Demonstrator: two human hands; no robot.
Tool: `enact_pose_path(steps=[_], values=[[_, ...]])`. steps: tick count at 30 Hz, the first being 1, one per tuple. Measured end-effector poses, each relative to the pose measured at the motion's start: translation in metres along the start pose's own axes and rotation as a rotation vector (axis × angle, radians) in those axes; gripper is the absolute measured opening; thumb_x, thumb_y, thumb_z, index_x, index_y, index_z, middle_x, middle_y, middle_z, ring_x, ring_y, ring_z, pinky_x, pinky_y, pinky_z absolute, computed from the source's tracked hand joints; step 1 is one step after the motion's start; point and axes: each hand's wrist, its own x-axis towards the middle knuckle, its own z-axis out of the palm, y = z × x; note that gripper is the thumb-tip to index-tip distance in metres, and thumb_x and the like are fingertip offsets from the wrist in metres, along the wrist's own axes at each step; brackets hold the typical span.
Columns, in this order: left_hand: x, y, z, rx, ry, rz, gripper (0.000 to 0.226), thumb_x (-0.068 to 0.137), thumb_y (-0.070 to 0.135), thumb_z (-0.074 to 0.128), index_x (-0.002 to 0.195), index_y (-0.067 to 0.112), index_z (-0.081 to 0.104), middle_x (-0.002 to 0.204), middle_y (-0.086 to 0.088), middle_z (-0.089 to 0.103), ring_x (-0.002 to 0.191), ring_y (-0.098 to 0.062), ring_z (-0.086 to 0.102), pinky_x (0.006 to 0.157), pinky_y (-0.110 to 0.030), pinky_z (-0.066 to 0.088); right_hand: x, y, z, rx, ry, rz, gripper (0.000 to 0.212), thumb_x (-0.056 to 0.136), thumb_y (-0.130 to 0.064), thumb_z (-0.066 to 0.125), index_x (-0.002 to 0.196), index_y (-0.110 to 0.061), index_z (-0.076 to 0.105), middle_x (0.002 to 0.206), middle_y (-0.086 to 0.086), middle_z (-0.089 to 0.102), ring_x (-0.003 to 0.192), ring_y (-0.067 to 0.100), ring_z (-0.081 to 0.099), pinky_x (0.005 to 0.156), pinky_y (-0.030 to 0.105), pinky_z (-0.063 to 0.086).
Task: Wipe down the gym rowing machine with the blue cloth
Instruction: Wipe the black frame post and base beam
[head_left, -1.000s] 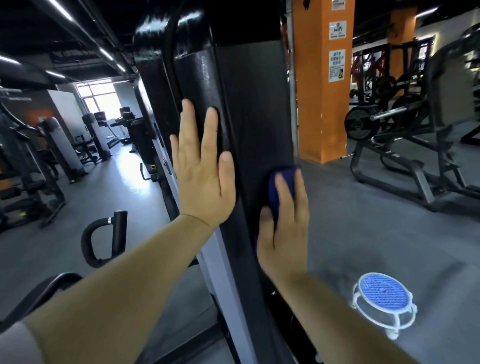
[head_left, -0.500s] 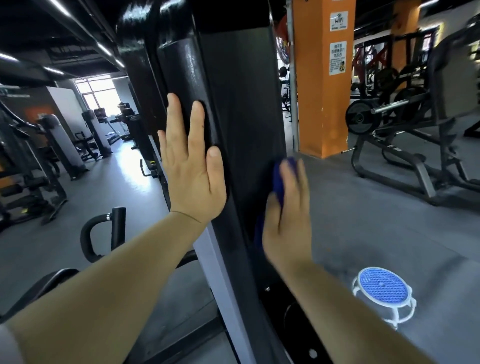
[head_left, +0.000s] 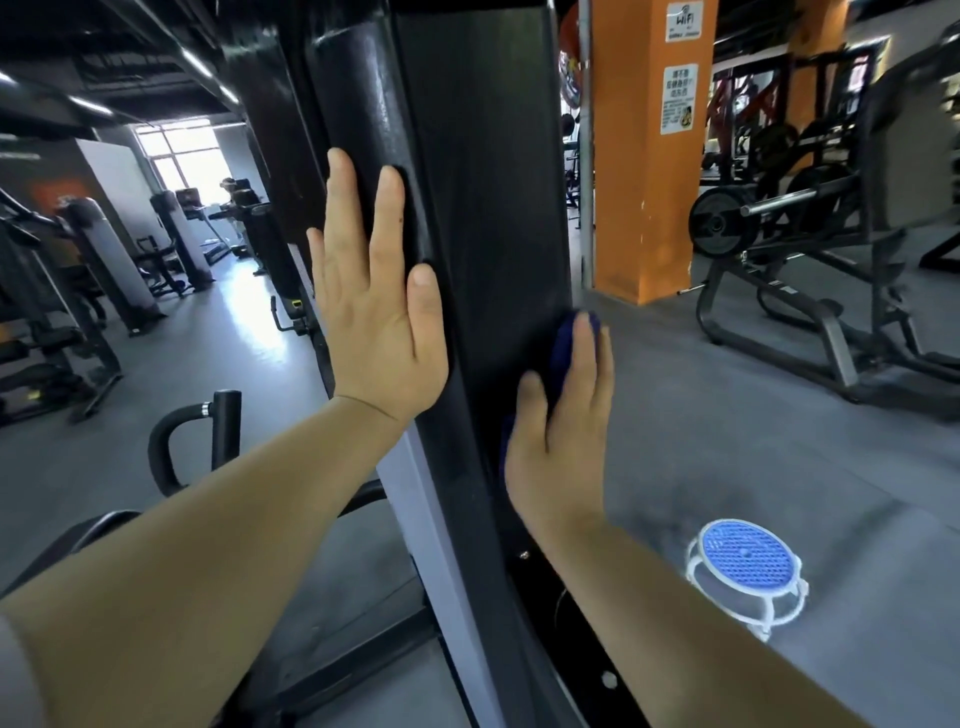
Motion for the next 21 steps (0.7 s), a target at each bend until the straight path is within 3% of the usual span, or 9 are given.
enact_pose_path(steps=[2, 4, 7, 8, 11, 13, 16, 19, 21], values=[[-0.001, 0.000, -0.001, -0.002, -0.006, -0.010, 0.052, 0.102, 0.023, 0.026, 0.151, 0.007, 0.019, 0.158, -0.030, 0.013, 0.149, -0.030, 0.014, 0.119, -0.057, 0.010, 0.044, -0.052, 0.006, 0.122, 0.025, 0.026, 0.066, 0.093, -0.034, 0.032, 0.156, -0.030, 0.015, 0.166, 0.001, 0.002, 0.149, 0.007, 0.004, 0.121, 0.026, 0.008], [0.000, 0.000, -0.001, -0.003, -0.015, -0.007, 0.052, 0.102, 0.023, 0.025, 0.151, 0.009, 0.018, 0.158, -0.031, 0.012, 0.150, -0.029, 0.013, 0.120, -0.054, 0.008, 0.073, -0.088, 0.010, 0.138, 0.003, -0.069, 0.068, 0.092, -0.028, 0.029, 0.157, -0.025, 0.014, 0.166, 0.003, 0.001, 0.149, 0.009, 0.004, 0.120, 0.026, 0.007], [0.001, 0.000, -0.003, -0.008, -0.029, 0.000, 0.050, 0.103, 0.025, 0.025, 0.150, 0.010, 0.018, 0.158, -0.030, 0.013, 0.149, -0.033, 0.014, 0.121, -0.053, 0.008, 0.072, -0.079, -0.001, 0.115, -0.080, -0.182, 0.066, 0.093, -0.008, 0.033, 0.156, -0.027, 0.022, 0.166, 0.000, 0.007, 0.143, -0.006, 0.007, 0.108, 0.001, 0.008], [0.001, 0.000, -0.003, -0.009, -0.032, -0.002, 0.050, 0.103, 0.025, 0.024, 0.150, 0.011, 0.018, 0.158, -0.029, 0.013, 0.149, -0.033, 0.014, 0.121, -0.053, 0.007, 0.060, -0.064, -0.008, 0.143, -0.129, -0.157, 0.069, 0.092, 0.000, 0.036, 0.153, -0.032, 0.027, 0.165, -0.005, 0.011, 0.142, -0.010, 0.008, 0.106, -0.001, 0.010], [0.000, 0.000, -0.003, -0.015, -0.049, -0.003, 0.050, 0.104, 0.027, 0.024, 0.151, 0.012, 0.018, 0.159, -0.027, 0.012, 0.150, -0.032, 0.011, 0.121, -0.053, 0.006, 0.027, -0.022, -0.031, 0.286, -0.183, 0.072, 0.083, 0.088, 0.014, 0.050, 0.146, -0.044, 0.037, 0.158, -0.019, 0.029, 0.141, -0.010, 0.026, 0.116, 0.021, 0.028], [0.000, 0.000, -0.005, -0.017, -0.064, -0.007, 0.050, 0.105, 0.029, 0.022, 0.152, 0.013, 0.017, 0.160, -0.025, 0.010, 0.151, -0.029, 0.008, 0.122, -0.050, 0.003, 0.021, -0.013, -0.043, 0.342, -0.133, 0.228, 0.081, 0.085, 0.013, 0.063, 0.147, -0.034, 0.040, 0.147, -0.014, 0.047, 0.132, -0.001, 0.046, 0.110, 0.033, 0.042], [0.001, 0.001, -0.010, -0.015, -0.099, -0.016, 0.050, 0.106, 0.029, 0.023, 0.153, 0.015, 0.015, 0.161, -0.023, 0.007, 0.150, -0.021, 0.002, 0.122, -0.046, 0.000, 0.032, -0.022, -0.055, 0.238, -0.064, 0.289, 0.065, 0.079, -0.002, 0.078, 0.132, -0.030, 0.054, 0.123, -0.013, 0.065, 0.108, 0.003, 0.064, 0.094, 0.032, 0.055], [0.000, 0.002, -0.018, -0.009, -0.156, -0.034, 0.052, 0.105, 0.025, 0.029, 0.155, 0.016, 0.013, 0.162, -0.018, 0.003, 0.151, -0.018, -0.001, 0.122, -0.048, 0.001, 0.058, -0.051, -0.061, 0.084, 0.019, 0.182, 0.069, 0.076, -0.022, 0.084, 0.137, -0.031, 0.053, 0.124, -0.017, 0.059, 0.115, 0.003, 0.057, 0.103, 0.033, 0.048], [0.001, 0.003, -0.024, 0.000, -0.198, -0.040, 0.055, 0.105, 0.024, 0.031, 0.156, 0.017, 0.011, 0.163, -0.014, 0.000, 0.150, -0.015, -0.003, 0.122, -0.048, 0.003, 0.080, -0.074, -0.061, 0.024, 0.031, 0.049, 0.074, 0.082, -0.032, 0.079, 0.147, -0.029, 0.044, 0.124, -0.014, 0.050, 0.117, 0.001, 0.050, 0.106, 0.016, 0.037]])
